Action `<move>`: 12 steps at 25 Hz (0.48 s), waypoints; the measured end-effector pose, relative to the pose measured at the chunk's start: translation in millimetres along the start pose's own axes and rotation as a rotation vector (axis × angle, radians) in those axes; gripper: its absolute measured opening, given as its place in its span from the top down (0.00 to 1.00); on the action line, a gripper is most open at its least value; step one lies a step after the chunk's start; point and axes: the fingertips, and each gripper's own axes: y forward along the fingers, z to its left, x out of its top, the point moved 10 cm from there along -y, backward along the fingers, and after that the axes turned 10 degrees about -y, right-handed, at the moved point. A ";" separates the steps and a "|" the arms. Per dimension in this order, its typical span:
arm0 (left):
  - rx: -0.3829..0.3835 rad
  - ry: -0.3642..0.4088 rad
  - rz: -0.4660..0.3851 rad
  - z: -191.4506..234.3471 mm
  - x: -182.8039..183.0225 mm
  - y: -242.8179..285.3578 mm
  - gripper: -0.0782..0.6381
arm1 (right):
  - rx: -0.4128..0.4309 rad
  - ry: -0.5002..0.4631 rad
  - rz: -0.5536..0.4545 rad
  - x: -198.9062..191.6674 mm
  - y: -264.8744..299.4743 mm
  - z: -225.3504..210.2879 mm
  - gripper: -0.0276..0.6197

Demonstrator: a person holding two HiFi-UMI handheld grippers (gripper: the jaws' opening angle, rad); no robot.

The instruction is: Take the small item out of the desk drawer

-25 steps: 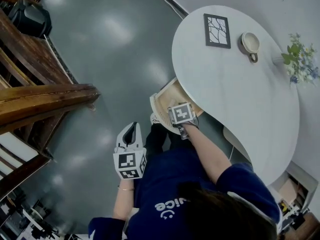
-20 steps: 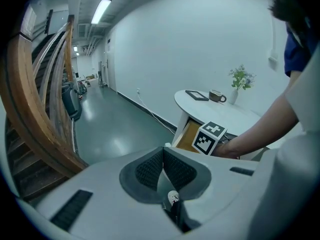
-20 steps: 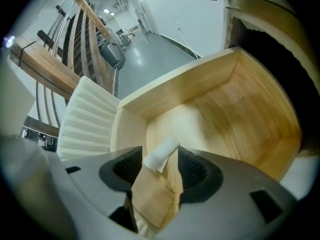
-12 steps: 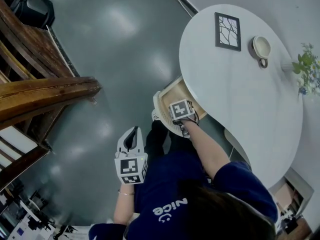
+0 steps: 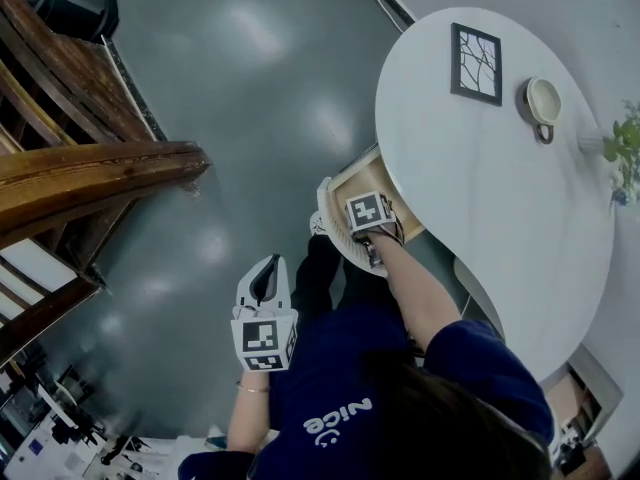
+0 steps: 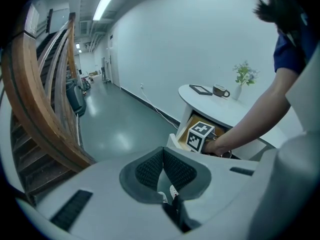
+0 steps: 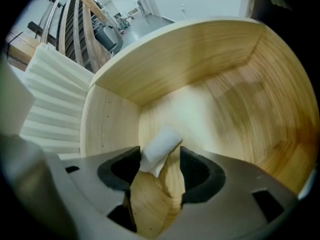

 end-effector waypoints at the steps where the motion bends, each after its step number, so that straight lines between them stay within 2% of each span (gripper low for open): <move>1: 0.003 0.001 0.003 0.4 -0.9 -0.5 0.88 | 0.002 -0.001 0.002 0.9 1.0 0.4 0.56; 8: 0.007 0.012 0.014 0.0 -2.8 -3.2 0.88 | 0.012 0.016 0.037 3.7 8.7 1.6 0.56; 12: 0.013 0.015 0.020 1.4 -4.9 -3.5 0.88 | 0.015 0.055 0.058 0.1 11.4 -1.3 0.64</move>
